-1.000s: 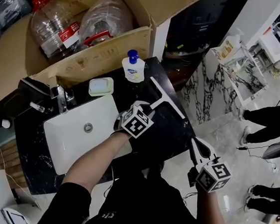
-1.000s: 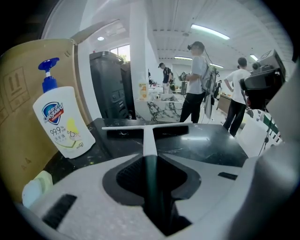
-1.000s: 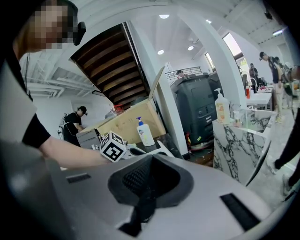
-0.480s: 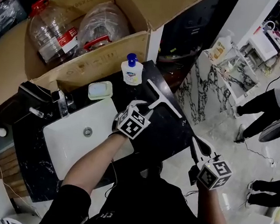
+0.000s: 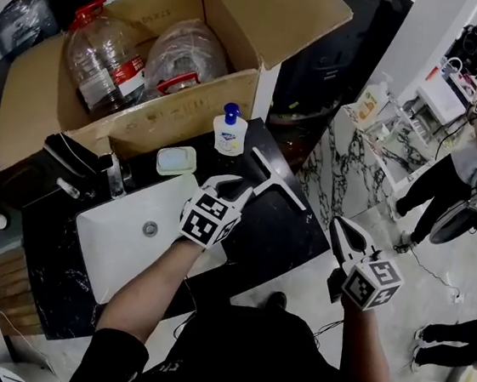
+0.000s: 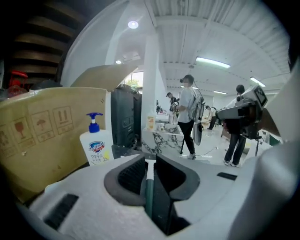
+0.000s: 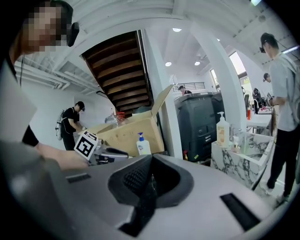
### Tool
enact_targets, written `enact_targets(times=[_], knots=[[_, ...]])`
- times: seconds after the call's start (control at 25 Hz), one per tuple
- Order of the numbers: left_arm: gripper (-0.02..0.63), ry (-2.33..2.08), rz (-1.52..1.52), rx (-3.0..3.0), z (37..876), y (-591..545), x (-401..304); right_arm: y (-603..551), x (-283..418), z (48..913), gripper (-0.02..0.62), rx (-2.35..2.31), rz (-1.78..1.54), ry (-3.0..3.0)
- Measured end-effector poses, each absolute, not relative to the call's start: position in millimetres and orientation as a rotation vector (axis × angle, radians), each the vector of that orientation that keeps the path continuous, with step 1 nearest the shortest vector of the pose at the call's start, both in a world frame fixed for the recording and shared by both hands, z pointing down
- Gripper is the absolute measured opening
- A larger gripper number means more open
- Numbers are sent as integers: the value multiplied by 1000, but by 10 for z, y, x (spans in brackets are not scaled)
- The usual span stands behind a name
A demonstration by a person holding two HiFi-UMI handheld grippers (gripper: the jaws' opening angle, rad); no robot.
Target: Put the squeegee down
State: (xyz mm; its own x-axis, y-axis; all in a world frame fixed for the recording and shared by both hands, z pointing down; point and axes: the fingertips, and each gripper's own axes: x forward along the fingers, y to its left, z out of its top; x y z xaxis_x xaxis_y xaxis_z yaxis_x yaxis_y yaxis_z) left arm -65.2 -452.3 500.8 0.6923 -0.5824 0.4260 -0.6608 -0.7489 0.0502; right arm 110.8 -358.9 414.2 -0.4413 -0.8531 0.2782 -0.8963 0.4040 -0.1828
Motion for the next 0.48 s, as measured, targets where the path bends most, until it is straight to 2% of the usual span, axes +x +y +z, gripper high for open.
enact_targets(times=[0.48], knots=[[34, -1298, 355, 2716, 4041, -4430, -539, -3874, 1571, 3821, 6, 1438, 344, -2681]])
